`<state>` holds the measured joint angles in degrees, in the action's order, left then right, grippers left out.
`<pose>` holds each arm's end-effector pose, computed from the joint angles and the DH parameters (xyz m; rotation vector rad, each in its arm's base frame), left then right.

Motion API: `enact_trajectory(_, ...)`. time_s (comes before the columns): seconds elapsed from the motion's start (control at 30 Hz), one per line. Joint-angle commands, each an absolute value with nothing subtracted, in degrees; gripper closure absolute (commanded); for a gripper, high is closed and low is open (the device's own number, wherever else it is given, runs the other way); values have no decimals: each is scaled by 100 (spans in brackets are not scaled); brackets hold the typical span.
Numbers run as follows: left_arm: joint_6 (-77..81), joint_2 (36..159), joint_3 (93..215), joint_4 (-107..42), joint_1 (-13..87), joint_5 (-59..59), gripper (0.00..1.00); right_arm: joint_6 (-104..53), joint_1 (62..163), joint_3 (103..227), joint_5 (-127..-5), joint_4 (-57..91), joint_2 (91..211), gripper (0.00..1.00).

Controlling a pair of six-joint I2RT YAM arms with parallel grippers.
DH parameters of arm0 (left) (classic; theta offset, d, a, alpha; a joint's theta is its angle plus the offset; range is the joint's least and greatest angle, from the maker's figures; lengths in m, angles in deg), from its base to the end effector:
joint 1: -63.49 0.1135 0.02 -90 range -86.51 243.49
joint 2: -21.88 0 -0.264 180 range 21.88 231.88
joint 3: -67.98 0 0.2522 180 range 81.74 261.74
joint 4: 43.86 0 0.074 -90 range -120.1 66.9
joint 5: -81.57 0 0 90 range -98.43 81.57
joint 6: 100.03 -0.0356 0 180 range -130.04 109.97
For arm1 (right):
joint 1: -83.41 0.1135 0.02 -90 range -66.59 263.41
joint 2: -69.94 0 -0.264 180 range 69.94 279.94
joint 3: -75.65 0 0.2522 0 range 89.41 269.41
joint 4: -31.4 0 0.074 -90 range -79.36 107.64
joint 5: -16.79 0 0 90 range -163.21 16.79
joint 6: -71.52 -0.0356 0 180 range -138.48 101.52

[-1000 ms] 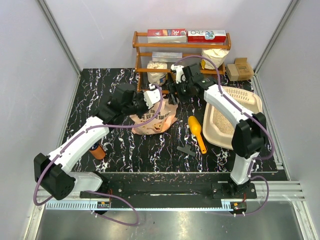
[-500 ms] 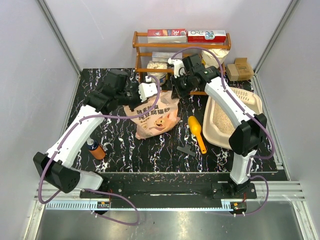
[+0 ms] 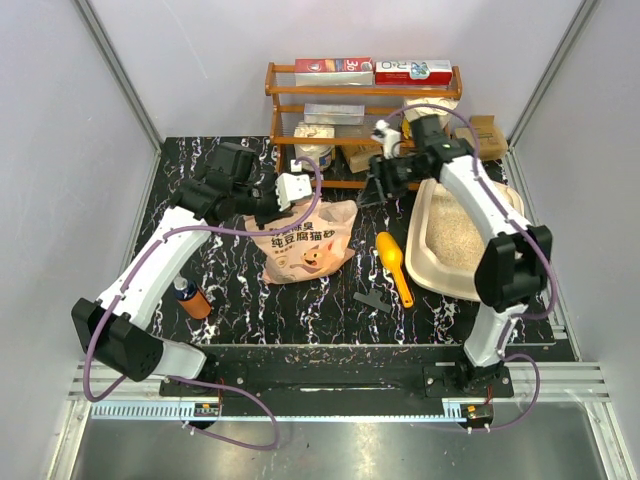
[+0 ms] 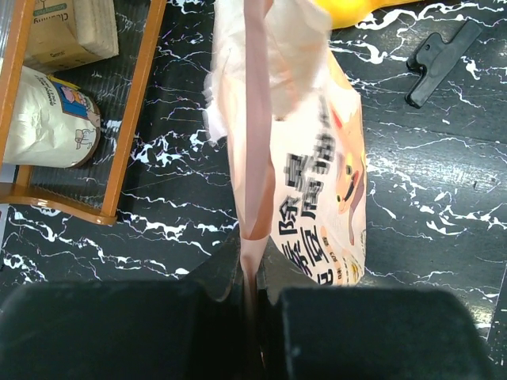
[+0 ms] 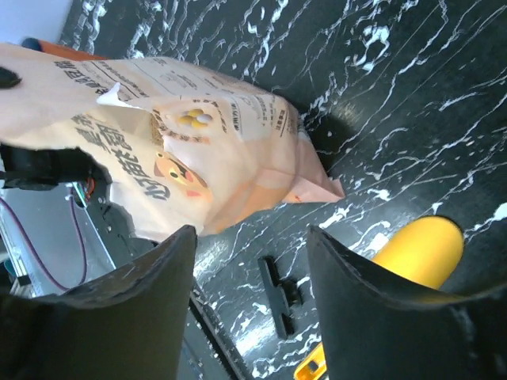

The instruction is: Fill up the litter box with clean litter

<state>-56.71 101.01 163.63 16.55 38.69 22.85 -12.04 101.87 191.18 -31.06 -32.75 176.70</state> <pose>0.2530 -0.1373 0.3721 1.5139 1.6501 -0.4316 0.3741 0.1501 0.3221 -0.8115 2.3175 1.0139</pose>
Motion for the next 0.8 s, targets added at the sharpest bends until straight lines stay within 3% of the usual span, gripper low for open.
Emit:
enact_trajectory(0.0, -5425, 9905, 16410, 734, 3906, 2567, 100, -209, 9818, 18145, -1407, -2632, 16682, 33)
enact_trajectory(0.17, -4960, 9843, 16286, 339, 3914, 2540, 100, 76, 9861, 16555, -1221, -912, 15820, 27)
enact_trajectory(0.77, -4651, 9720, 16155, 268, 3906, 2505, 100, 367, 10784, 16166, -1371, 620, 16249, 26)
